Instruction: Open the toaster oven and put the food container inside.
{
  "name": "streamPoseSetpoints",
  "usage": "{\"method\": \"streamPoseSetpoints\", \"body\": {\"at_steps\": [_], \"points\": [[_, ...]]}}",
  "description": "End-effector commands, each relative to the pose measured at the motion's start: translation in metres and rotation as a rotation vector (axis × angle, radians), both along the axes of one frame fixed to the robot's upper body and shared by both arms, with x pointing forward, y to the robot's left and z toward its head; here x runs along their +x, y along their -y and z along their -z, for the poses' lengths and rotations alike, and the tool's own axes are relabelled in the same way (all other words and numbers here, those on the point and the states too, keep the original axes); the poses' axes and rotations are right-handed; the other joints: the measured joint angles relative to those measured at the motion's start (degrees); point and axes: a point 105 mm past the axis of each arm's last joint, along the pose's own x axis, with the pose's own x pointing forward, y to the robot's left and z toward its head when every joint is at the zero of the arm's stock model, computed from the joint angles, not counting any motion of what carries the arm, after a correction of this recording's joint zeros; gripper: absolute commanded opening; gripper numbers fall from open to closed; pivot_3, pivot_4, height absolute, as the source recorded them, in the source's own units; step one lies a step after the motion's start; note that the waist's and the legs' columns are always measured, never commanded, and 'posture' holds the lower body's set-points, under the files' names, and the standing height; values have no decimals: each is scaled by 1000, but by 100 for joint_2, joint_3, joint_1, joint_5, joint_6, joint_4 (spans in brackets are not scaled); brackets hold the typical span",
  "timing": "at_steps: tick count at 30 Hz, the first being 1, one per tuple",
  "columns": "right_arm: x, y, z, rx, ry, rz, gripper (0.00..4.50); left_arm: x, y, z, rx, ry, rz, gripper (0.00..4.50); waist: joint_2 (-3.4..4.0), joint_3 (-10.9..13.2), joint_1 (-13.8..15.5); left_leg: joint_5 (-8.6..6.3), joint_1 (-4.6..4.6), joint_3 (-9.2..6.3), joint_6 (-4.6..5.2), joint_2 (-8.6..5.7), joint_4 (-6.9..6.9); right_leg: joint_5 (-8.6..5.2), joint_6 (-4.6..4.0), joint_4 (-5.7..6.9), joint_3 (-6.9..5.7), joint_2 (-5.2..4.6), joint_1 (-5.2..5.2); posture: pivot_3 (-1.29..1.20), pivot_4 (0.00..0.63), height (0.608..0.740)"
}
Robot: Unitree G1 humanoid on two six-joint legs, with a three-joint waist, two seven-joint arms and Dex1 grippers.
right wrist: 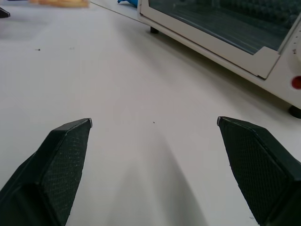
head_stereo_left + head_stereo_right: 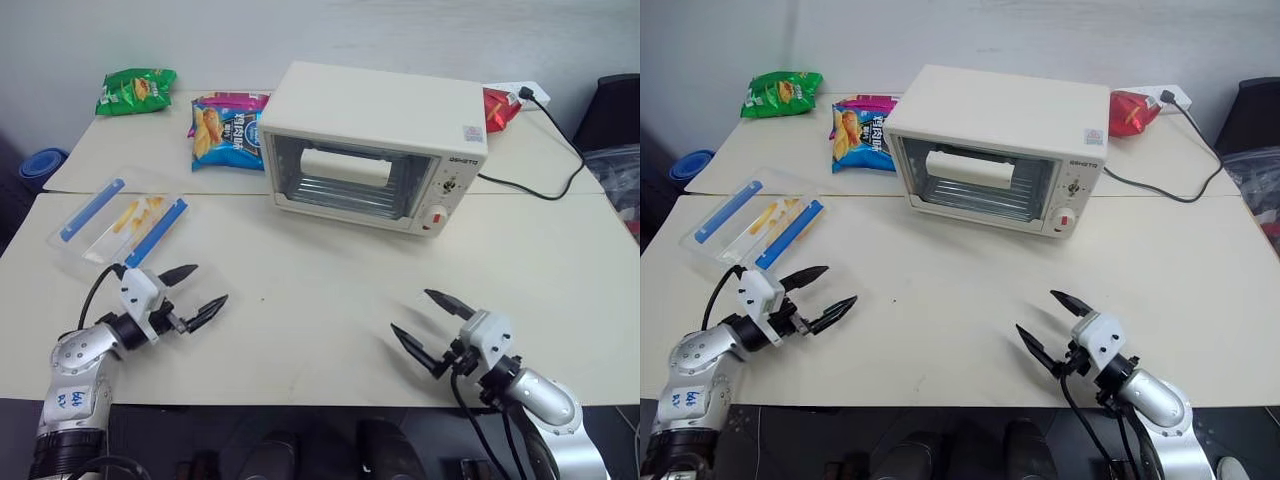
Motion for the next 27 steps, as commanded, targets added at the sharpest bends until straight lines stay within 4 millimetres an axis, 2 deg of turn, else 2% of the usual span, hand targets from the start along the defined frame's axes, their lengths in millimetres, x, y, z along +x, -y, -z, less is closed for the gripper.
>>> {"method": "streamPoseSetpoints", "body": {"at_steps": [1, 6, 9, 12, 15, 18, 27], "points": [[0, -11, -17, 53, 22, -44, 4469, -3, 4, -17, 6, 33, 38, 4500, 0, 0, 3, 0, 0, 0, 0, 0, 0, 0, 0, 0, 1, 0, 0, 0, 150, 740], [21, -22, -57, 149, 13, -84, 4469, -11, 14, -50, -161, -31, 191, 4500, 0, 2, -24, 0, -3, -2, 0, 1, 2, 2, -1, 1, 2, -1, -2, 0, 150, 740], [35, -31, -80, 97, 1, -142, 4469, -4, 9, -79, -321, -79, 207, 4500, 2, 5, -21, 0, -3, -3, 0, 6, -2, 2, -3, 2, 0, 1, -6, 0, 150, 740], [62, -27, -100, 111, -5, -72, 4469, -2, 17, -102, -307, -67, 261, 4500, -1, 6, -21, 0, -10, -6, 0, 5, -1, 2, -3, 1, -2, 1, -12, 0, 150, 740], [75, -30, -111, 116, 7, -81, 4469, 0, 26, -117, -328, -36, 283, 4500, -1, 6, -21, -1, -11, -4, 1, 2, -8, 2, -3, -7, -1, -2, -14, 0, 150, 740], [86, -31, -119, 135, 12, -71, 4469, 0, 34, -121, -333, -21, 293, 4500, -1, 6, -23, -4, -17, -2, 5, 1, -7, 3, -3, -11, -2, -2, -16, 0, 150, 740], [102, -54, -138, 174, 51, -136, 4469, -8, 45, -115, -348, -30, 290, 4500, 0, 7, -52, 0, -19, 6, 0, 4, 1, 4, -3, 4, 2, 1, -26, 0, 150, 740]]}}
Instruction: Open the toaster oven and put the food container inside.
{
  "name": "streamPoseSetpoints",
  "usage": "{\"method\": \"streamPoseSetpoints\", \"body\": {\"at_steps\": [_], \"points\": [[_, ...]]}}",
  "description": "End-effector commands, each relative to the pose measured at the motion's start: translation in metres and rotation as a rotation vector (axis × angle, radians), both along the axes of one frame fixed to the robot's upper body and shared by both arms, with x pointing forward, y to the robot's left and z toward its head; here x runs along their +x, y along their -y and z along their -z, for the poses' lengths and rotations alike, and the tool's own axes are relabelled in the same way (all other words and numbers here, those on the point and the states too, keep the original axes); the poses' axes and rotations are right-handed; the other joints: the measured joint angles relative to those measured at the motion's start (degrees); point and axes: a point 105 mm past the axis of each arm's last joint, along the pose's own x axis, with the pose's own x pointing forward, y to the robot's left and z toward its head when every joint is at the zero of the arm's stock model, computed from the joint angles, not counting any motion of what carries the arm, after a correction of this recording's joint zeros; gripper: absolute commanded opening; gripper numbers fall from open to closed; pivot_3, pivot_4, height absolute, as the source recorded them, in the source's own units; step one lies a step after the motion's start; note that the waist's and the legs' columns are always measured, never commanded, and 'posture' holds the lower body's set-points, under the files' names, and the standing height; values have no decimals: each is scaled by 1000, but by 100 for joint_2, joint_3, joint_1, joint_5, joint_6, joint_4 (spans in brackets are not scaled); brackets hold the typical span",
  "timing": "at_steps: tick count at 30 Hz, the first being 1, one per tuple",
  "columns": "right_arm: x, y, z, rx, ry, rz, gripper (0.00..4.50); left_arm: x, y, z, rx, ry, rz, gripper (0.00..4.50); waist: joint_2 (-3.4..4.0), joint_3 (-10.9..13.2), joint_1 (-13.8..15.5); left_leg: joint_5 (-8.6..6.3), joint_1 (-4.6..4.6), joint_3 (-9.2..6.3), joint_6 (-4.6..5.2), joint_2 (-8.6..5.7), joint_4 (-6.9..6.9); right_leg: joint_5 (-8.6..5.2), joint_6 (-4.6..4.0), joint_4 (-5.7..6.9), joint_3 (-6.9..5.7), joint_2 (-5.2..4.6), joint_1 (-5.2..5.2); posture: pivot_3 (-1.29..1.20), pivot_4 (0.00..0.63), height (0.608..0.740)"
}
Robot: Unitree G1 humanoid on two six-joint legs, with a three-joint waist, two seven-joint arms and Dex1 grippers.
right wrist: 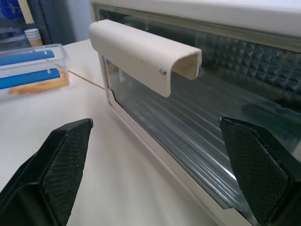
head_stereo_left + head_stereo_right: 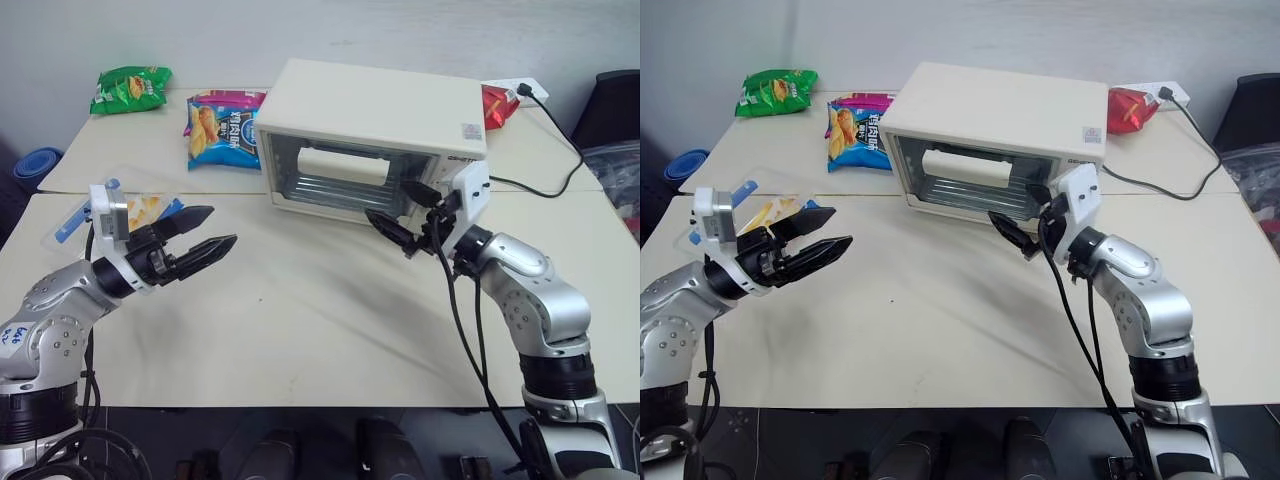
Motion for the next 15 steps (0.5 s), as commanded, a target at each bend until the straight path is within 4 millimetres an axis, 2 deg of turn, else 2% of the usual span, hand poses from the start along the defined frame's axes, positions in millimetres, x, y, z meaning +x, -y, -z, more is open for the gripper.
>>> {"method": "streamPoseSetpoints", "body": {"at_steps": [1, 4, 8, 11, 15], "points": [[-4, -15, -17, 14, 65, -71, 4469, -7, 4, -8, -3, 33, 12, 4500, 0, 0, 10, 0, 0, 0, 0, 1, 0, 0, 0, 0, 0, 0, 0, 0, 150, 740], [-14, -33, -18, -4, 66, -167, 4469, -6, 4, -7, -7, 29, 6, 4500, 0, 0, 19, 0, 0, -2, 0, -1, -1, 0, 0, -5, 0, -1, 1, 0, 150, 740], [-26, -44, -12, -28, 43, -241, 4469, -2, 3, -10, -19, 32, -10, 4500, 0, 0, -42, -1, -1, 0, 1, -2, -3, 0, 0, -7, 4, -1, -3, 0, 150, 740], [-44, -48, 5, -97, 5, -303, 4469, 1, 2, -15, -29, 38, -7, 4500, 0, 0, -97, -1, -1, -4, 0, 1, -8, 0, 0, -5, 2, 3, -6, 0, 150, 740], [-58, -47, 26, -151, -23, -311, 4500, 16, -3, -37, -111, 95, -27, 3624, -1, 0, -112, -3, 0, -4, -2, 0, -5, 0, 0, -3, 4, 7, -7, 0, 150, 740]]}}
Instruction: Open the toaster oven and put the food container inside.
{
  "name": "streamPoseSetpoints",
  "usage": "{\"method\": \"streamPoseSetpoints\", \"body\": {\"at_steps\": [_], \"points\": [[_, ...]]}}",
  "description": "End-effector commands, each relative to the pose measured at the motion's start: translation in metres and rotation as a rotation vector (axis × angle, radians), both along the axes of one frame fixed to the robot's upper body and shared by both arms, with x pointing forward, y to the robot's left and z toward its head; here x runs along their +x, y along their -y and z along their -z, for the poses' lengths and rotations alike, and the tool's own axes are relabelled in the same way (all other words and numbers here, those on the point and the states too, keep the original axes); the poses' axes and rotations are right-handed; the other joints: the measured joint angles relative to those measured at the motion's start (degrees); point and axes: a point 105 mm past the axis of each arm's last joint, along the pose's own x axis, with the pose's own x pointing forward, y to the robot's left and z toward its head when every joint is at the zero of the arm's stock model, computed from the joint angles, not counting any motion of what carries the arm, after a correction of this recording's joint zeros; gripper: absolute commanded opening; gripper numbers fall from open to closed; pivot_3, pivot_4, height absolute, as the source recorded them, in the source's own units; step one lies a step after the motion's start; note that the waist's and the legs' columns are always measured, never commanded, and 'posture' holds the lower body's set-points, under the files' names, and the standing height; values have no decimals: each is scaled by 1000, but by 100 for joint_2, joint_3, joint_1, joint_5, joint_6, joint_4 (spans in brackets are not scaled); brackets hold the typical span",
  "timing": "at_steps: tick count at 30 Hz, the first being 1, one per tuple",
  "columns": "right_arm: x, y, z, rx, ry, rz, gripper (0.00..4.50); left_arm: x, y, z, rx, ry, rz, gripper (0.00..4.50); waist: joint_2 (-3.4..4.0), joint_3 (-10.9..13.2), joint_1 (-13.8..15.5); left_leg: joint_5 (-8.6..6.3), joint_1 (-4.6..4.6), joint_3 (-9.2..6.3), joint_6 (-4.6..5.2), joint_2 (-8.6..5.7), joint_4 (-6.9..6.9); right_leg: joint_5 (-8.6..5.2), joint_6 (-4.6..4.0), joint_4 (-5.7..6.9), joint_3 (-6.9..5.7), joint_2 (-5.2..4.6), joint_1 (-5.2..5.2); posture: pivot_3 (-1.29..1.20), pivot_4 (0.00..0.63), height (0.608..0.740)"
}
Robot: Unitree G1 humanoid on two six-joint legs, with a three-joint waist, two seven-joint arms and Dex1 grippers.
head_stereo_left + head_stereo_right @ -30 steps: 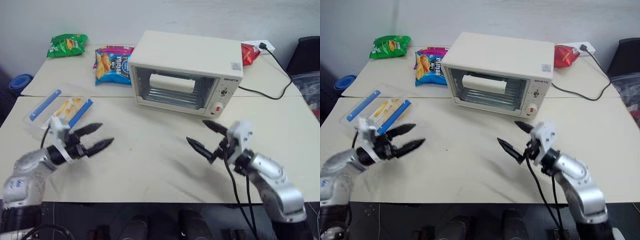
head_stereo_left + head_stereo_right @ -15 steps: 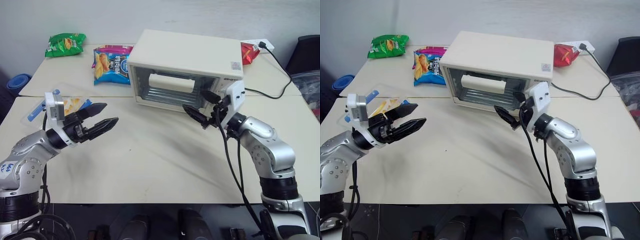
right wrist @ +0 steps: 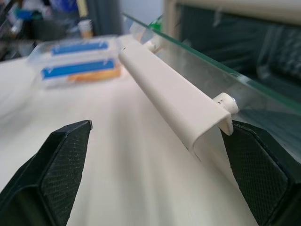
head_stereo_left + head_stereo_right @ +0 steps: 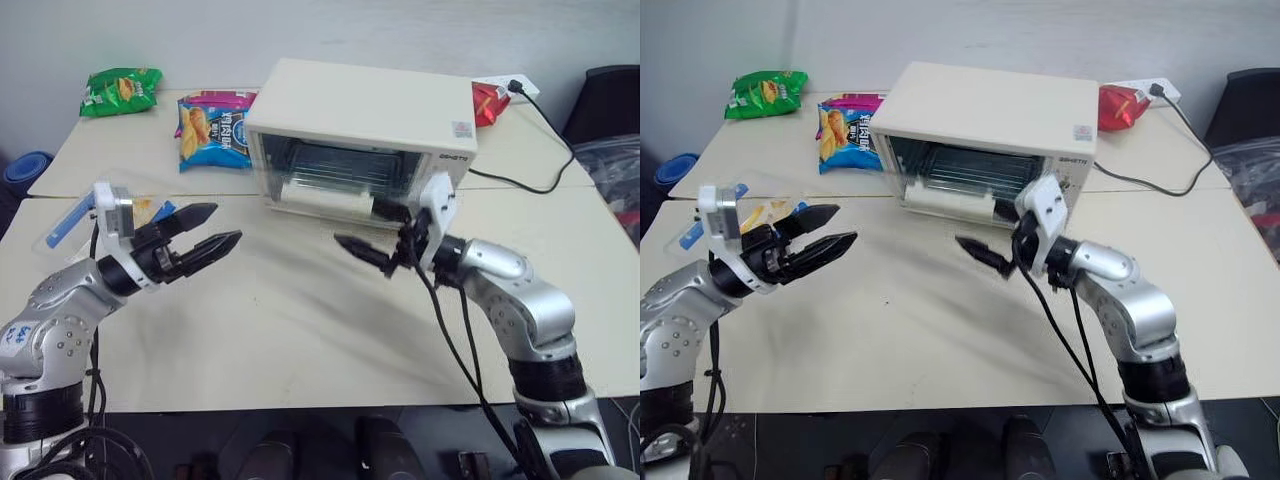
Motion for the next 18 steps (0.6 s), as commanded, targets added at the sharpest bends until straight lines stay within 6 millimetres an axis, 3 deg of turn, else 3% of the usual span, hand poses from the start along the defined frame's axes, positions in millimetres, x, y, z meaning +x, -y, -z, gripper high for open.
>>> {"method": "streamPoseSetpoints", "body": {"at_steps": [1, 6, 11, 18], "points": [[-17, -10, -1, -26, 44, -60, 4500, 12, -7, -23, -61, 72, -29, 3321, -2, 1, 16, 0, 0, 1, 0, -1, 2, 0, 0, 2, 0, -1, 0, 0, 150, 740], [-12, -8, 3, -29, 68, -4, 4500, 59, -4, -30, -17, 111, -113, 1773, -4, 2, 35, 0, 0, 0, 0, -6, 6, 0, 1, 7, -8, 0, -2, 0, 150, 740], [-7, -7, 3, -31, 87, 18, 4500, 99, 4, -19, 73, 100, -179, 142, -9, 2, 56, -1, -1, 2, 3, -15, 6, 3, 6, 1, -26, -1, -3, 0, 150, 740], [-12, 4, 13, -38, 68, 40, 4500, 104, 38, 1, 138, 104, 13, 16, -12, 2, 21, -2, -21, 1, 4, -16, 10, 4, 8, 30, -24, 0, -27, 0, 150, 740]]}}
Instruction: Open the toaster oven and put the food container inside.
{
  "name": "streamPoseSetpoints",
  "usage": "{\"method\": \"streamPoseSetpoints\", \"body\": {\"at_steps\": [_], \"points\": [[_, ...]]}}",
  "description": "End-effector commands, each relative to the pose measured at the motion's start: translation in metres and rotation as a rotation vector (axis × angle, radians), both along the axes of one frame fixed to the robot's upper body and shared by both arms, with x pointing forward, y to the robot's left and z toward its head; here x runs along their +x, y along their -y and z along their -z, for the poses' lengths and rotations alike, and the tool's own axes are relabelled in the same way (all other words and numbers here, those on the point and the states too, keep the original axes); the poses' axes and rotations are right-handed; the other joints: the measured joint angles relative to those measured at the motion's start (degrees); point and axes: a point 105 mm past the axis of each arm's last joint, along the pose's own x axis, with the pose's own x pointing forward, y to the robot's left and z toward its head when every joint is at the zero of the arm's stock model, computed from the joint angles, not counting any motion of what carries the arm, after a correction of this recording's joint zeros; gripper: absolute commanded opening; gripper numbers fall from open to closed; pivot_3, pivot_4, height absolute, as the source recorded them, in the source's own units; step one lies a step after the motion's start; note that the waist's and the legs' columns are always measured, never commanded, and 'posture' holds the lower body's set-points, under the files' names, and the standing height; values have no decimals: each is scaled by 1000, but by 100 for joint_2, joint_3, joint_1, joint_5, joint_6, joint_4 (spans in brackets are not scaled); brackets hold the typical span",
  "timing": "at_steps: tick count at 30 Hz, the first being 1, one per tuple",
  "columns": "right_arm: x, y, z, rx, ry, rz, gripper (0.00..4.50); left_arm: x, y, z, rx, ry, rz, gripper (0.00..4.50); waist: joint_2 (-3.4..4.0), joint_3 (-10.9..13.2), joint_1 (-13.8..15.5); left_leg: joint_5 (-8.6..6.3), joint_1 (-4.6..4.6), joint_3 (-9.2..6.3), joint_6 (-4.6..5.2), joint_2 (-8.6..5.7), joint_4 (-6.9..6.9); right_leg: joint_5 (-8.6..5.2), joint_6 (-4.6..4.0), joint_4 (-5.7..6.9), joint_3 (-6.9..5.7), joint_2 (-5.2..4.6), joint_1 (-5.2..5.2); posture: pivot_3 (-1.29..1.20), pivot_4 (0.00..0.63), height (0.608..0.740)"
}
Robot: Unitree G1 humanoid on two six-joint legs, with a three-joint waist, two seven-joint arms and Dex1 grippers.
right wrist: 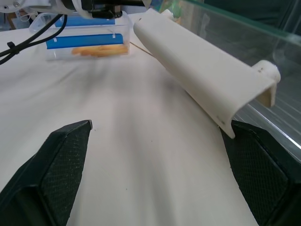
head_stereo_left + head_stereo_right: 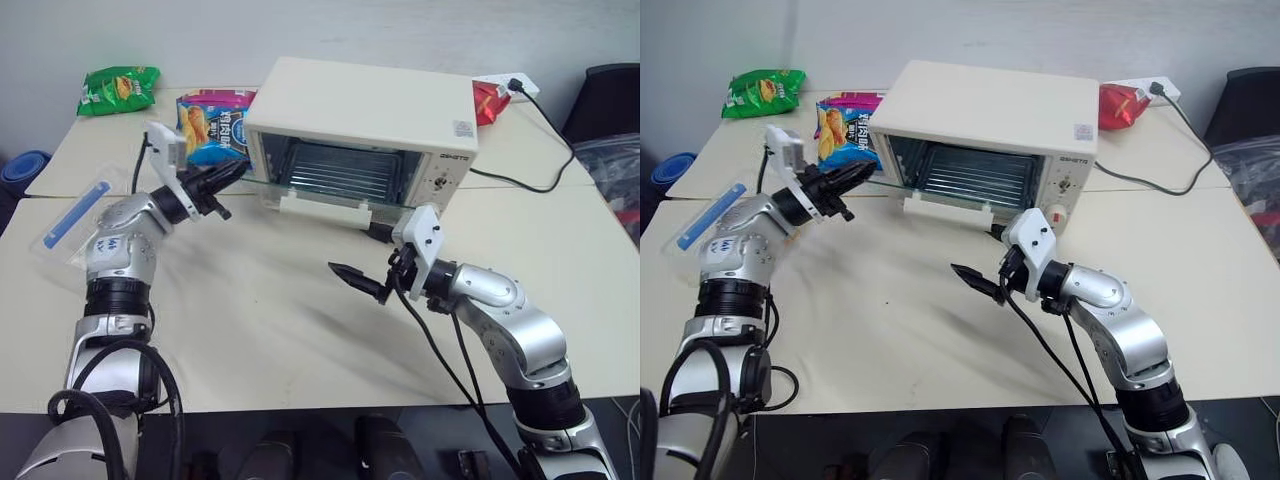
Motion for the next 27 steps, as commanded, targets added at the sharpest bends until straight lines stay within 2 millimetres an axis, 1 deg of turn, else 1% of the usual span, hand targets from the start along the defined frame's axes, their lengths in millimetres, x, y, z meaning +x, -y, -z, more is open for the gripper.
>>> {"method": "streamPoseSetpoints", "body": {"at_steps": [1, 3, 5, 7, 9, 11, 13, 15, 17, 19, 21, 22, 24, 25, 26, 27], "points": [[-11, 10, 5, 13, 3, 1, 4500, -5, 13, -1, 41, 45, 95, 16, -1, 0, 4, 0, -3, 0, 0, 0, 1, 0, 0, 1, 0, 0, -4, 0, 150, 740], [-22, 24, 20, -10, -33, 23, 4500, -11, 19, 10, 87, 34, 150, 16, -1, -1, 38, 0, -18, -2, 0, -2, 5, 0, 0, 5, 1, -1, -16, 0, 150, 740], [-35, 41, 35, -16, -83, 67, 4500, -19, 24, 25, 177, 32, 201, 16, -1, -1, 95, 0, -67, -9, 0, -8, 38, 1, 3, 22, 2, -2, -52, 0, 150, 740], [-50, 62, 47, -9, -124, 123, 4500, -26, 24, 36, 220, 21, 220, 16, -1, -1, 137, -4, -67, -5, 6, -10, 57, 2, 3, 23, 2, -2, -50, 0, 150, 740], [-64, 77, 56, -16, -148, 150, 4500, -29, 21, 46, 265, 18, 207, 16, -3, 0, 153, -5, -69, -4, 9, -15, 59, 5, 10, 10, 5, -2, -48, 0, 150, 740], [-75, 95, 57, 1, -144, 189, 4500, -32, 15, 61, 333, 26, 170, 16, -7, 3, 143, -5, -65, 3, 8, -13, 72, 10, 13, 16, 13, 0, -46, 0, 150, 740], [-80, 104, 51, 14, -94, 195, 4500, -36, 12, 67, 319, 27, 143, 16, -7, 3, 141, -4, -52, 8, 7, -6, 73, 19, 8, 19, 18, 6, -37, 0, 150, 740], [-80, 104, 41, 46, -19, 175, 4500, -39, 10, 71, 304, 27, 117, 16, -7, 3, 139, -3, -49, 9, 5, -1, 73, 21, 7, 22, 20, 9, -37, 0, 150, 740], [-78, 102, 38, 32, 6, 133, 4500, -45, 7, 73, 327, 73, 95, 16, -7, 3, 141, -3, -48, 6, 5, 2, 72, 21, 7, 24, 21, 10, -37, 0, 150, 740], [-66, 99, 31, 24, 58, 126, 4500, -62, 7, 84, 322, 48, 109, 16, -7, 3, 133, -3, -50, 6, 5, 2, 71, 21, 7, 20, 22, 10, -38, 0, 150, 740], [-50, 95, 19, 70, 120, 131, 4500, -77, 0, 100, 346, 7, 80, 16, -6, 2, 118, -5, -46, 8, 7, -1, 67, 21, 7, 13, 31, 10, -39, 0, 150, 740], [-45, 89, 14, 108, 133, 104, 4500, -79, -7, 102, 287, 2, 7, 193, -6, 2, 126, -6, -46, 7, 8, -1, 68, 21, 7, 12, 33, 9, -39, 0, 150, 740], [-38, 79, 3, 166, 179, 60, 4500, -86, -22, 96, 124, -3, -128, 601, 0, 0, 132, -6, -42, 5, 7, 0, 66, 22, 6, 12, 33, 10, -39, 0, 150, 740], [-38, 74, 1, 199, 163, 26, 4500, -89, -32, 89, 45, 9, -199, 868, 0, 0, 141, -6, -42, 0, 7, 1, 65, 22, 6, 13, 34, 10, -39, 0, 150, 740], [-37, 69, -4, 200, 194, 8, 4500, -95, -45, 81, -27, 15, -273, 1140, 0, 0, 162, -6, -47, -7, 5, 4, 67, 22, 5, 12, 35, 11, -41, 0, 150, 740], [-34, 64, -7, 205, 222, -10, 4500, -108, -72, 75, -86, 20, -390, 1369, -4, 3, 168, -6, -53, -20, 4, 3, 71, 22, 5, 13, 36, 9, -39, 0, 150, 740]]}}
